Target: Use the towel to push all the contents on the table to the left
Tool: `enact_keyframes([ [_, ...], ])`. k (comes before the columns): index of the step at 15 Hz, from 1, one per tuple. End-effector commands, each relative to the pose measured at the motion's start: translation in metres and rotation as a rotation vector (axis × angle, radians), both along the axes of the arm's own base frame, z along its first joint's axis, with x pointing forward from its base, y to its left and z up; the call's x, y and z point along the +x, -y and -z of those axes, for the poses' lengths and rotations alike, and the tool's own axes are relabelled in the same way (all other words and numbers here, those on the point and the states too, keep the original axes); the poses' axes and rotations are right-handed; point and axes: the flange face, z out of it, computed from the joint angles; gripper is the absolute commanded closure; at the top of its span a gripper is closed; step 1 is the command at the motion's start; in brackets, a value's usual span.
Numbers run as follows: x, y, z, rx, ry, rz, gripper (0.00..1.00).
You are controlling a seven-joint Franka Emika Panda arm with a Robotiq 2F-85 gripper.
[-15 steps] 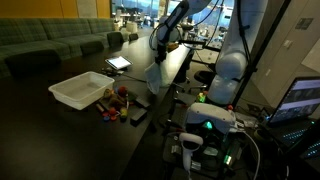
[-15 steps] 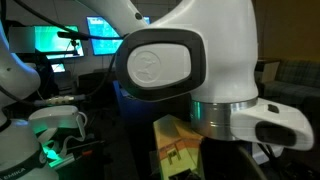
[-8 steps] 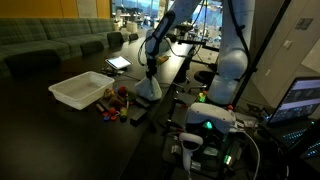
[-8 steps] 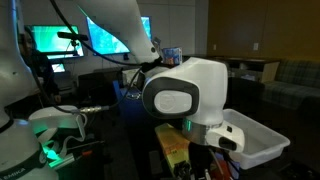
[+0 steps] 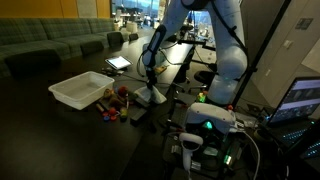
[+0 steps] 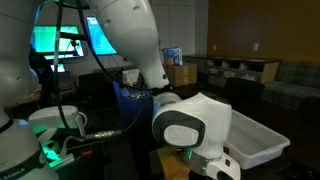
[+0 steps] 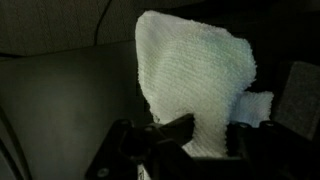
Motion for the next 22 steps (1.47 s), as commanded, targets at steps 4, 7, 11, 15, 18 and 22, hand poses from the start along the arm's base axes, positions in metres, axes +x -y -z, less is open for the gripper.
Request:
enact_keyframes([
  [4,0.008,0.004,0.043,0.041,-0.021,0.055,0.9],
  [7,0.01,-0.004,0.062,0.084,-0.019,0.093,0.9],
  [11,0.01,-0.004,0.086,0.051,-0.028,0.098,0.9],
  [15,0.008,-0.001,0.104,-0.008,-0.045,0.087,0.88],
  [18,-0.004,0.003,0.122,-0.029,-0.11,0.081,0.9],
  [22,-0.032,0.004,0.124,-0.028,-0.216,0.046,0.89],
])
